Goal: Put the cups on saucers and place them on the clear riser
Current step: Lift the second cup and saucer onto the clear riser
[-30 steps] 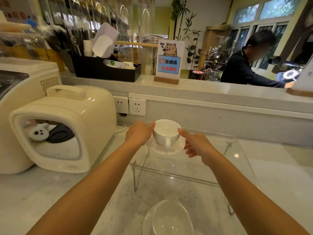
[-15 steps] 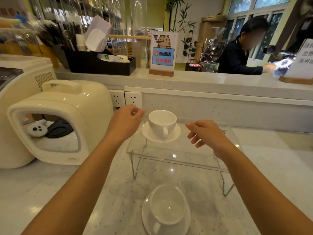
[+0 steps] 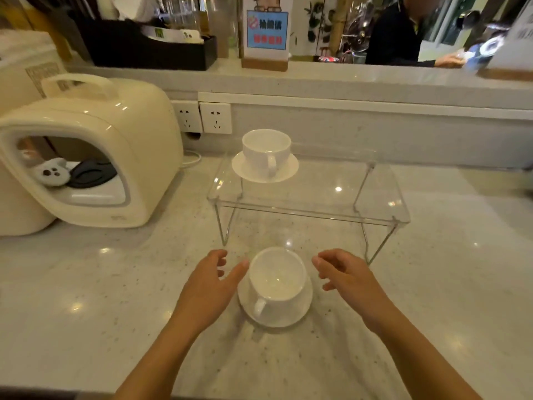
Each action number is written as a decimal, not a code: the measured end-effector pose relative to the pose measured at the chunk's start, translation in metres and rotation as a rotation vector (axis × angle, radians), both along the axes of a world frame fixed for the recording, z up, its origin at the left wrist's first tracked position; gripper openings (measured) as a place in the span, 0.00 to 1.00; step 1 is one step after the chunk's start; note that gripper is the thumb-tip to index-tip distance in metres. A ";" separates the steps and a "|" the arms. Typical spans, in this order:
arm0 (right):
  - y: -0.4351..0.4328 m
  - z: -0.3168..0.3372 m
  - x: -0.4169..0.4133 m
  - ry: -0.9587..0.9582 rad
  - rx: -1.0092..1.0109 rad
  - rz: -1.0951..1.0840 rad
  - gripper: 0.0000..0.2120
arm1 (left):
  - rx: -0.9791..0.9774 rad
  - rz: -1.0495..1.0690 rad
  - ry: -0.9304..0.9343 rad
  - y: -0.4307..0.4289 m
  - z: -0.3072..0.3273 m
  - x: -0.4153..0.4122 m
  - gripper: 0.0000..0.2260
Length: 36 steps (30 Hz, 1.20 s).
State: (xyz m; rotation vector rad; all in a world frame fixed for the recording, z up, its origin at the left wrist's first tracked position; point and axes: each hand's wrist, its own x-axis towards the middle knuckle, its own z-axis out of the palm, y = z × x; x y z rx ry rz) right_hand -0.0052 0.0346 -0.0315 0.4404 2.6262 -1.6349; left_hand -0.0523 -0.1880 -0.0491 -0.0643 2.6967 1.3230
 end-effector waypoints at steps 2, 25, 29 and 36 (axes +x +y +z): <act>-0.002 -0.015 0.002 -0.146 -0.038 -0.032 0.23 | 0.024 -0.002 -0.134 0.001 -0.010 0.000 0.31; -0.014 -0.016 0.063 0.103 -0.274 -0.259 0.08 | 0.576 -0.017 -0.389 0.023 0.004 0.052 0.12; -0.001 0.014 0.072 0.246 -0.239 -0.278 0.16 | 0.621 -0.075 -0.294 0.037 0.033 0.056 0.18; 0.030 0.074 0.058 0.498 -0.213 -0.243 0.16 | 0.708 -0.236 -0.125 0.064 0.091 0.035 0.24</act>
